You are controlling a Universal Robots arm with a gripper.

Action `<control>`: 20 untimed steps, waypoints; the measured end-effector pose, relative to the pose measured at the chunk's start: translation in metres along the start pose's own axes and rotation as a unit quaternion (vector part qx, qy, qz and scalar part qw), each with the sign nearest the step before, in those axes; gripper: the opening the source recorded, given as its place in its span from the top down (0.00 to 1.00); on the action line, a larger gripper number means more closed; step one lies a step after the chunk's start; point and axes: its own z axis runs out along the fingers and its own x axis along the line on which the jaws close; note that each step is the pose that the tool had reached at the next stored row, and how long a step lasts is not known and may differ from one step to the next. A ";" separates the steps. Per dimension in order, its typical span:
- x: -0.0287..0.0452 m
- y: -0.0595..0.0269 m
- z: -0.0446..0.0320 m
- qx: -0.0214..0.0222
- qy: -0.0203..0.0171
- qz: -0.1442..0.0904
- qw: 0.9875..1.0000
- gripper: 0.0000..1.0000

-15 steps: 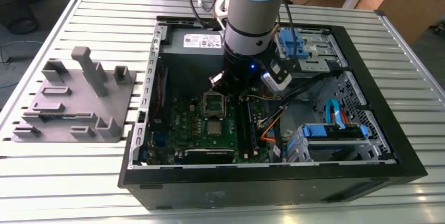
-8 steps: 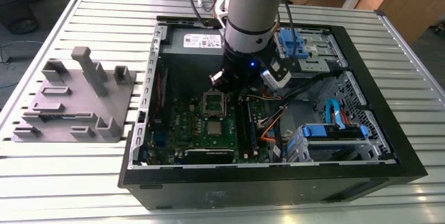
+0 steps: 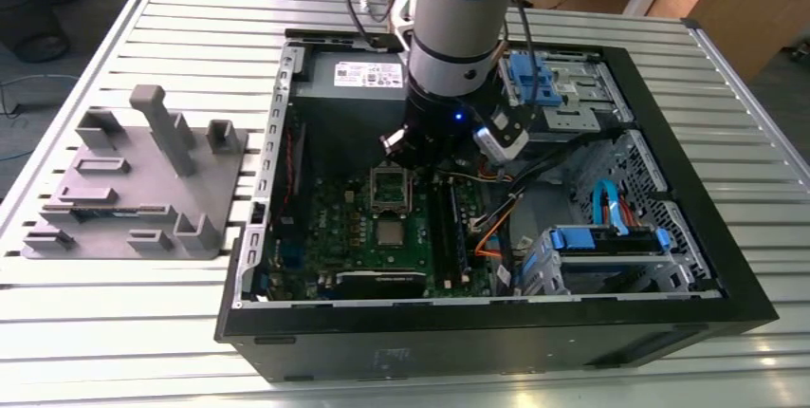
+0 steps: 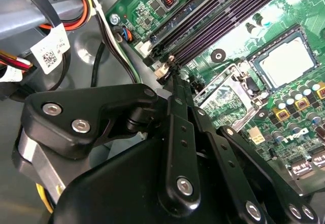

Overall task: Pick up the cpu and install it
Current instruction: 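Close the cpu cover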

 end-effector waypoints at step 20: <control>0.0017 0.0023 0.0019 -0.006 -0.001 -0.016 1.000 0.87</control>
